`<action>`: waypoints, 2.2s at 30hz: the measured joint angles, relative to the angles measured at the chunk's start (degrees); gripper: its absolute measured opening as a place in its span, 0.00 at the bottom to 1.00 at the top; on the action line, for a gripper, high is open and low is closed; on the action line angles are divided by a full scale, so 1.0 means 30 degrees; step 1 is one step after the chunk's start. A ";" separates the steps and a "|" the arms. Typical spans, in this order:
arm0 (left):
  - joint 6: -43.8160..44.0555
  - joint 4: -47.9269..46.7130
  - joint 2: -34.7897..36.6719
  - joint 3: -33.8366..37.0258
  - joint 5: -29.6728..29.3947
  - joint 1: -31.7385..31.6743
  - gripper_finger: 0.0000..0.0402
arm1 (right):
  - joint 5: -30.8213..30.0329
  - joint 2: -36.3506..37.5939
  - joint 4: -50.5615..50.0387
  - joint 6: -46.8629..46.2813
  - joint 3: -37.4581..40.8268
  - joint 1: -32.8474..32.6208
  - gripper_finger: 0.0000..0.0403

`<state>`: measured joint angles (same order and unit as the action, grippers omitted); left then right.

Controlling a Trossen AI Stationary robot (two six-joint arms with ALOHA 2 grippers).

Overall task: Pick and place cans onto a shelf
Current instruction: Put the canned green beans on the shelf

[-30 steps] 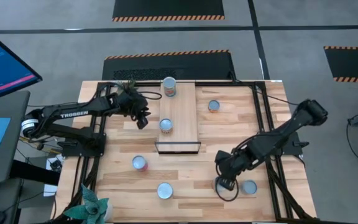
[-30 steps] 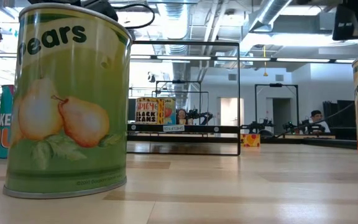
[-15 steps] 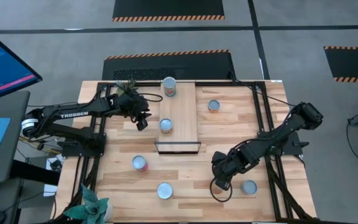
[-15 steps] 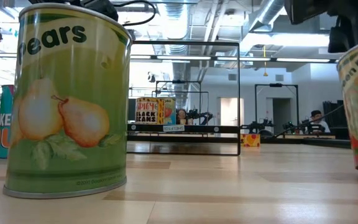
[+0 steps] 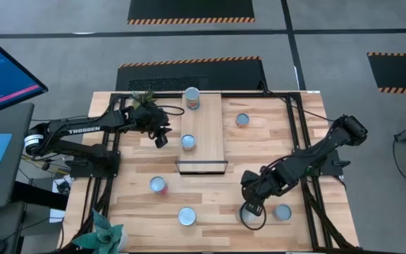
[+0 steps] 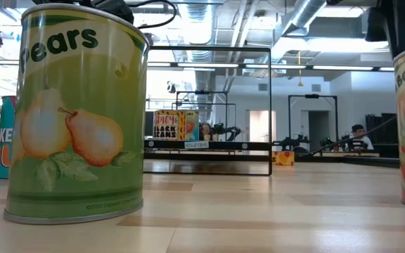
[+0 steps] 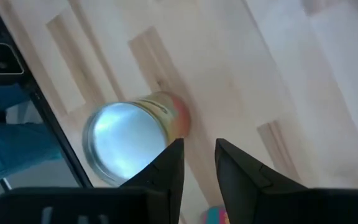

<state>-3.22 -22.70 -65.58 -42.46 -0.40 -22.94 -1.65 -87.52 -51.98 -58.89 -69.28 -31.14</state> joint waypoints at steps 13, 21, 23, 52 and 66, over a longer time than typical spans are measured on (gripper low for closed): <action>-0.0286 0.0001 0.0000 0.0000 0.0000 0.0000 0.26 | 0.0051 -0.0974 0.1369 0.0632 -0.0049 -0.1046 0.29; -0.0286 0.0095 0.0000 0.0000 0.0007 0.0000 0.26 | 0.0047 -0.1798 0.1324 0.0137 -0.0015 -0.1361 0.29; -0.0286 0.0095 0.0000 0.0000 0.0007 0.0022 0.26 | 0.0085 -0.2153 0.1683 0.0138 -0.0022 -0.1362 0.29; -0.0505 0.0456 0.0000 0.0000 0.0051 0.0066 0.26 | -0.3485 0.1360 -0.8792 0.0863 -0.4642 0.3542 0.01; 0.0075 0.1071 0.0000 0.0000 0.0007 0.0066 0.26 | -0.7064 0.1517 -0.5089 0.6672 -0.5165 1.3264 0.00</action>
<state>-2.99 -19.49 -65.58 -42.46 -0.38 -22.74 -22.84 -82.97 -67.24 -38.88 -84.77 8.66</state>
